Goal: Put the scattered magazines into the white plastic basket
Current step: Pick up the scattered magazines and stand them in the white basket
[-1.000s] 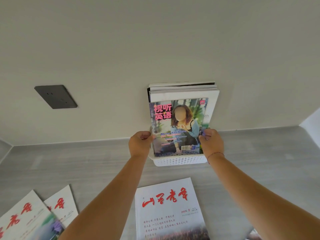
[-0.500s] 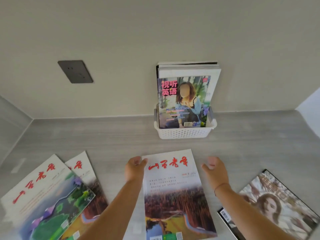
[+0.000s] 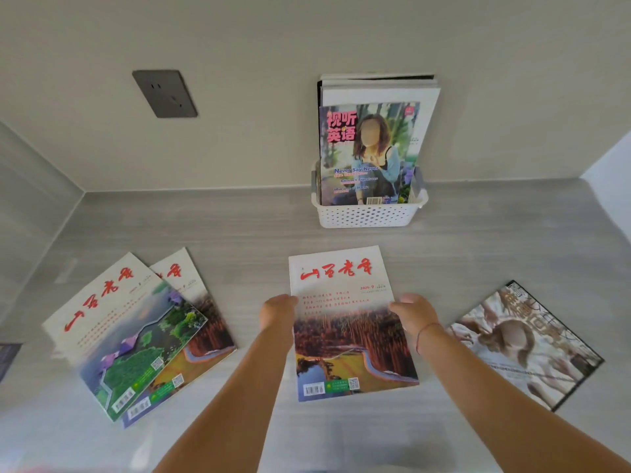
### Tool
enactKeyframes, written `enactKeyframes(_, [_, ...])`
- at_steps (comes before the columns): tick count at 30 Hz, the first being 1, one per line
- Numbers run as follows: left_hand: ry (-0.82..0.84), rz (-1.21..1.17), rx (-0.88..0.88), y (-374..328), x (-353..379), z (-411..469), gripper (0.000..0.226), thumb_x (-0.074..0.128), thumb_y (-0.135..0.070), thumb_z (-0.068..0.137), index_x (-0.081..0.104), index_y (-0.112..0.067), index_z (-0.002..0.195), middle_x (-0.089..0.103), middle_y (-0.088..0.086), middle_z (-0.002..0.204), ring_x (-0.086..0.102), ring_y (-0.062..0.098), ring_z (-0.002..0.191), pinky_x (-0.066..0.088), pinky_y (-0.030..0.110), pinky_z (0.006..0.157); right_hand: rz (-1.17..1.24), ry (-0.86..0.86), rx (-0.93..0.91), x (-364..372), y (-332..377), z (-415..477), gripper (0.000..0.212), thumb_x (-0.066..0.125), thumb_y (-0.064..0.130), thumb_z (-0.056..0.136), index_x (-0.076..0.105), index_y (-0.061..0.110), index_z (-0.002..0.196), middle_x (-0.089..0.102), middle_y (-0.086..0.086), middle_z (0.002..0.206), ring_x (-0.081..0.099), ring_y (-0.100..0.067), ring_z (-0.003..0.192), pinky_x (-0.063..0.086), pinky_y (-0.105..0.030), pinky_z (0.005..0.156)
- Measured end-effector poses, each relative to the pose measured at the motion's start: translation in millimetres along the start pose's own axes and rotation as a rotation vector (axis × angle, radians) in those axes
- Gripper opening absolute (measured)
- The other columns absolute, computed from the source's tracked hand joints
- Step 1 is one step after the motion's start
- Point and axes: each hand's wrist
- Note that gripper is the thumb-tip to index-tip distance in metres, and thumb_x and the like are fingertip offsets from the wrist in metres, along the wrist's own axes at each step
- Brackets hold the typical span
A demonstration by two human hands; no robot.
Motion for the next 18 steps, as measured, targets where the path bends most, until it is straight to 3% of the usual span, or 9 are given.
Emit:
enactKeyframes(2, [0.016, -0.053, -0.070, -5, -3, -4, 0.021, 0.054, -0.011, 0.087, 0.050, -0.012, 0.066, 0.056, 0.007, 0.071, 0.051, 0.017, 0.060, 0.043, 0.027, 0.056, 0.015, 0.057, 0.024, -2, 0, 2, 0.016, 0.053, 0.011, 0.087, 0.064, 0.003, 0.094, 0.058, -0.010, 0.077, 0.050, -0.027, 0.080, 0.035, -0.028, 0.060])
enactKeyframes(5, [0.175, -0.084, -0.088, -9, 2, -11, 0.004, 0.056, -0.004, 0.088, 0.060, -0.005, 0.087, 0.067, 0.013, 0.093, 0.065, 0.025, 0.079, 0.051, 0.029, 0.059, 0.091, 0.116, 0.045, -3, -1, 6, 0.022, 0.048, 0.005, 0.087, 0.065, 0.007, 0.101, 0.058, -0.005, 0.075, 0.048, -0.022, 0.071, 0.034, -0.026, 0.059])
enactKeyframes(7, [0.325, -0.026, -0.010, -7, 10, -17, 0.016, 0.057, -0.001, 0.088, 0.061, -0.002, 0.103, 0.065, 0.013, 0.109, 0.063, 0.029, 0.094, 0.055, 0.039, 0.076, 0.142, 0.147, 0.052, -2, -1, 5, 0.027, 0.048, 0.007, 0.089, 0.064, 0.005, 0.111, 0.063, -0.008, 0.096, 0.053, -0.021, 0.083, 0.039, -0.029, 0.071])
enactKeyframes(9, [0.384, 0.036, 0.076, -5, 17, -24, 0.030, 0.059, -0.002, 0.087, 0.058, 0.000, 0.117, 0.063, 0.013, 0.120, 0.059, 0.032, 0.110, 0.047, 0.046, 0.098, 0.199, 0.151, 0.052, -1, -3, 4, 0.027, 0.050, 0.008, 0.090, 0.063, 0.003, 0.113, 0.063, -0.007, 0.103, 0.055, -0.023, 0.092, 0.039, -0.032, 0.080])
enactKeyframes(13, [0.468, 0.020, 0.151, -15, 11, -27, 0.026, 0.065, -0.010, 0.085, 0.064, -0.009, 0.111, 0.070, 0.011, 0.110, 0.066, 0.029, 0.102, 0.052, 0.045, 0.092, 0.340, 0.129, 0.017, -7, 0, 4, 0.016, 0.058, 0.002, 0.085, 0.065, 0.008, 0.098, 0.066, -0.004, 0.088, 0.056, -0.019, 0.084, 0.040, -0.026, 0.067])
enactKeyframes(16, [0.566, 0.028, 0.182, -31, 2, -26, 0.022, 0.067, -0.017, 0.083, 0.067, -0.016, 0.106, 0.073, 0.006, 0.106, 0.067, 0.027, 0.101, 0.053, 0.041, 0.089, 0.408, 0.167, -0.060, -19, 3, 9, 0.023, 0.062, -0.001, 0.082, 0.065, 0.009, 0.103, 0.067, -0.008, 0.104, 0.060, -0.021, 0.096, 0.044, -0.029, 0.080])
enactKeyframes(18, [0.595, 0.053, 0.223, -43, 1, -23, 0.024, 0.068, -0.021, 0.083, 0.067, -0.018, 0.107, 0.073, 0.005, 0.107, 0.067, 0.027, 0.102, 0.052, 0.042, 0.090, 0.385, 0.240, -0.038, -29, 5, 13, 0.018, 0.059, 0.003, 0.086, 0.065, 0.018, 0.094, 0.065, -0.006, 0.104, 0.058, -0.019, 0.096, 0.044, -0.036, 0.090])
Point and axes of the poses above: each hand's wrist, its own z-axis towards the middle knuckle, its own x-axis out of the palm, y = z × x
